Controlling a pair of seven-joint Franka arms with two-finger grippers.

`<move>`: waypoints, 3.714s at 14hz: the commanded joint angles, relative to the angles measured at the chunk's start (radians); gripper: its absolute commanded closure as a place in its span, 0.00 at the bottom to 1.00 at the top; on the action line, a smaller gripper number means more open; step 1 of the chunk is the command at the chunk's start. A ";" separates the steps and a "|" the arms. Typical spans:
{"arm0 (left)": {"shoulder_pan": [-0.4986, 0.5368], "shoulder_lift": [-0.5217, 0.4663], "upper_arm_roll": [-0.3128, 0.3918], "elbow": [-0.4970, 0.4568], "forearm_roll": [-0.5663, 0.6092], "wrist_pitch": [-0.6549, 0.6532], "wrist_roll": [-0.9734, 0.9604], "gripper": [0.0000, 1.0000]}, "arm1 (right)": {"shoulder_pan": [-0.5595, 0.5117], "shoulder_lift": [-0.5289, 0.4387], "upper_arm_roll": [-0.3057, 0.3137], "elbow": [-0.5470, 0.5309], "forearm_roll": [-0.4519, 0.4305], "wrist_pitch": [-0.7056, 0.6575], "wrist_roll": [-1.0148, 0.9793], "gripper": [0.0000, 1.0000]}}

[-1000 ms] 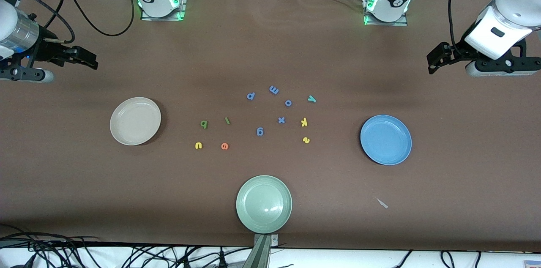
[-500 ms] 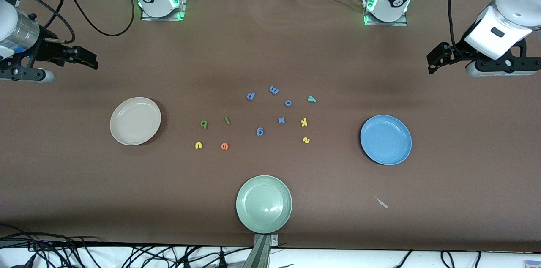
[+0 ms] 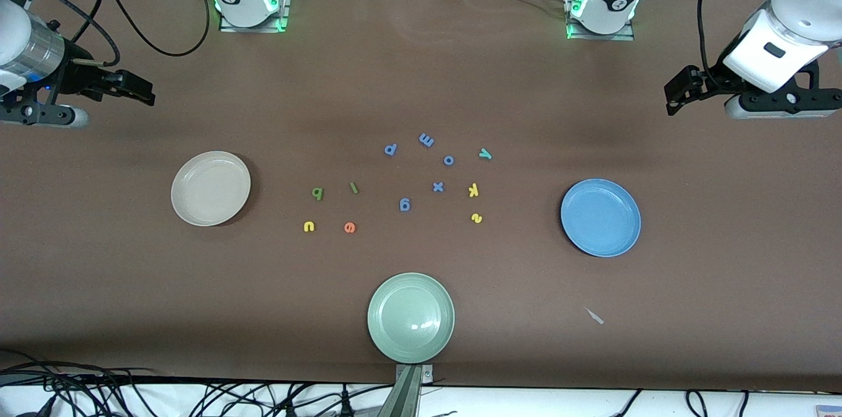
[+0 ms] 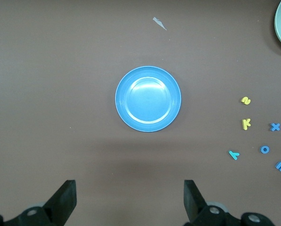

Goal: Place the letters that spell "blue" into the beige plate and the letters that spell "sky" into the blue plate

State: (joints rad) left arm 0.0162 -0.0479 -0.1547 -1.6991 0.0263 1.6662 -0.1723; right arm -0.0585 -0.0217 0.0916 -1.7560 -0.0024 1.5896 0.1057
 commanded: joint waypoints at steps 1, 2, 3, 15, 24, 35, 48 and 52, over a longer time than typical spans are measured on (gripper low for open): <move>-0.002 0.008 0.000 0.018 0.000 -0.002 0.011 0.00 | -0.001 0.002 0.005 0.009 0.001 -0.013 0.006 0.00; -0.001 0.008 0.000 0.018 0.000 -0.002 0.011 0.00 | -0.001 0.002 0.005 0.009 0.001 -0.011 0.006 0.00; -0.001 0.008 0.000 0.019 0.000 -0.002 0.011 0.00 | -0.001 0.002 0.005 0.009 0.001 -0.008 0.006 0.00; 0.002 0.016 0.001 0.032 -0.002 -0.002 0.013 0.00 | 0.000 0.104 0.074 0.016 0.002 0.004 -0.012 0.00; 0.004 0.016 0.001 0.032 -0.002 -0.003 0.013 0.00 | 0.091 0.328 0.089 0.003 0.007 0.248 0.098 0.00; 0.002 0.017 0.001 0.032 -0.002 -0.003 0.013 0.00 | 0.202 0.521 0.088 -0.030 -0.016 0.604 0.359 0.00; 0.002 0.017 0.001 0.032 -0.002 -0.003 0.013 0.00 | 0.233 0.828 0.088 0.229 -0.080 0.734 0.371 0.00; 0.001 0.017 0.001 0.032 -0.002 -0.002 0.013 0.00 | 0.241 0.859 0.088 0.263 -0.117 0.736 0.376 0.06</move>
State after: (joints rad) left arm 0.0192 -0.0417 -0.1535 -1.6908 0.0263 1.6662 -0.1723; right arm 0.1769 0.8092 0.1797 -1.5342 -0.0953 2.3290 0.4749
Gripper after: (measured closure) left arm 0.000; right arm 0.013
